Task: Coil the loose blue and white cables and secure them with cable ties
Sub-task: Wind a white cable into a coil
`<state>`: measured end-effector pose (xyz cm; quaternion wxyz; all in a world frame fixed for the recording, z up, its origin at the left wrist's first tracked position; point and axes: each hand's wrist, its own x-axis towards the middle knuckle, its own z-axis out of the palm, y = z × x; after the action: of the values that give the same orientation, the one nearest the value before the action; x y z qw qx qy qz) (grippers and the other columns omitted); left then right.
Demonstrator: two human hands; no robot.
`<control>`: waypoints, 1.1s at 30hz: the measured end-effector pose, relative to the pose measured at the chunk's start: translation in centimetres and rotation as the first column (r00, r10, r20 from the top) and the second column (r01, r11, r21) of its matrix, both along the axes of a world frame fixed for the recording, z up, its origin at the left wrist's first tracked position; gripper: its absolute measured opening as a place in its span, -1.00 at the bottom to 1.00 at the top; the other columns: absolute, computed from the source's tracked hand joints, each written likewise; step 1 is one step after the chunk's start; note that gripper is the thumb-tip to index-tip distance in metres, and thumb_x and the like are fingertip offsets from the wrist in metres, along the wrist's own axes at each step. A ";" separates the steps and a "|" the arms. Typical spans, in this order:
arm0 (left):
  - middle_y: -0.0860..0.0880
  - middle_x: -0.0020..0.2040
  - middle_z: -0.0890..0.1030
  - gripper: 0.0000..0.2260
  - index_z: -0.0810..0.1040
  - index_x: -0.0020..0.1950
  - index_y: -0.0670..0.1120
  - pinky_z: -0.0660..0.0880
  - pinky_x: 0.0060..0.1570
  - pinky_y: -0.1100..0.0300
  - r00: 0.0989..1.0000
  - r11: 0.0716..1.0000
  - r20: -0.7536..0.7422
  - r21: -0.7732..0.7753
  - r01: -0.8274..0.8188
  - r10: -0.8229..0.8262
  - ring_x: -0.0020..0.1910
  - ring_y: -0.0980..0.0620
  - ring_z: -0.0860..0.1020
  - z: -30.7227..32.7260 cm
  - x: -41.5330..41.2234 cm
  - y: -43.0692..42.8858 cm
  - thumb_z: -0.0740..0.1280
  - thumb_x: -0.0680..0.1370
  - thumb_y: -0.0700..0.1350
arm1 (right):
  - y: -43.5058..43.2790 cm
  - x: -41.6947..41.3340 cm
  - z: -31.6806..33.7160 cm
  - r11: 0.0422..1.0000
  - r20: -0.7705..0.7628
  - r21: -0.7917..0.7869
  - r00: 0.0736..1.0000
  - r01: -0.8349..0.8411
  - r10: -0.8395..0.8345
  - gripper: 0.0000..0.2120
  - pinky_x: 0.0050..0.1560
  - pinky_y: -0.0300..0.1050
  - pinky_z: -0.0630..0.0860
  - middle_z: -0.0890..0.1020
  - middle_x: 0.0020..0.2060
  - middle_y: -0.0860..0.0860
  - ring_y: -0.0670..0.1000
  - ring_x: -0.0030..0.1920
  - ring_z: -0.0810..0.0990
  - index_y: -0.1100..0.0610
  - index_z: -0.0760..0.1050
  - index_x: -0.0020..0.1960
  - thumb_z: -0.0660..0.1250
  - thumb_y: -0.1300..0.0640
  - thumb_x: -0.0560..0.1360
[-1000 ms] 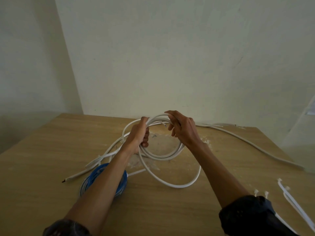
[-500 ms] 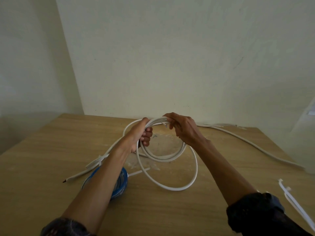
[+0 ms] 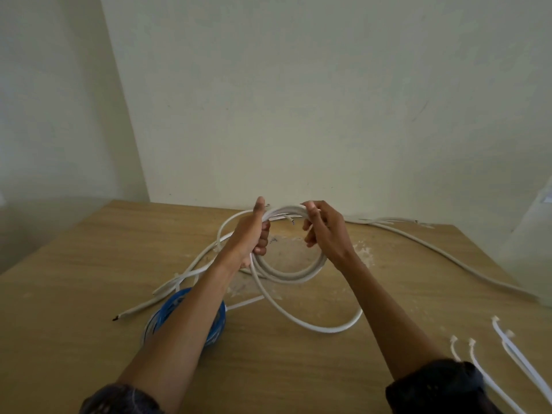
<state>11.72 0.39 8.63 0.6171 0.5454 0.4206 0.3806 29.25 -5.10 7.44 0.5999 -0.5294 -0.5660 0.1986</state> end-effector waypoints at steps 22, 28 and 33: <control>0.07 -0.54 0.15 -0.50 0.18 -0.38 0.03 0.01 -0.53 0.28 0.979 0.977 0.055 -0.097 -0.192 0.197 -0.60 0.10 0.08 -3.7 -1.5 1.0 0.02 0.69 0.25 | -2.7 7.4 -6.2 0.571 0.662 -0.546 0.734 0.612 -0.154 -0.77 -0.04 -0.07 0.51 0.67 0.06 0.11 0.18 0.07 0.65 0.10 0.59 0.11 0.38 0.04 0.49; 0.07 -0.48 0.14 -0.50 0.18 -0.35 0.03 0.09 -0.54 0.26 0.995 0.995 -0.038 0.032 -0.094 0.095 -0.55 0.08 0.10 -4.2 -1.9 0.7 0.06 0.64 0.33 | -2.7 6.0 -2.9 0.836 0.416 -0.075 0.779 0.544 -0.469 -0.93 -0.21 -0.01 0.62 0.71 -0.29 -0.02 0.04 -0.37 0.67 0.02 0.46 0.09 0.32 0.09 0.62; 0.05 -0.43 0.12 -0.49 0.20 -0.33 0.02 0.08 -0.58 0.26 0.999 0.992 0.045 -0.129 0.009 -0.003 -0.54 0.09 0.08 -4.0 -1.6 0.7 0.03 0.61 0.38 | -1.9 3.8 -0.5 0.947 0.531 0.116 0.787 0.298 -0.313 -0.83 -0.24 -0.06 0.52 0.71 -0.15 0.00 0.05 -0.24 0.64 0.07 0.51 0.20 0.31 0.20 0.63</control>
<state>10.15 1.12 4.63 0.6614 0.4968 0.4291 0.3627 33.00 -6.99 6.89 0.4456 -0.6405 -0.6219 -0.0666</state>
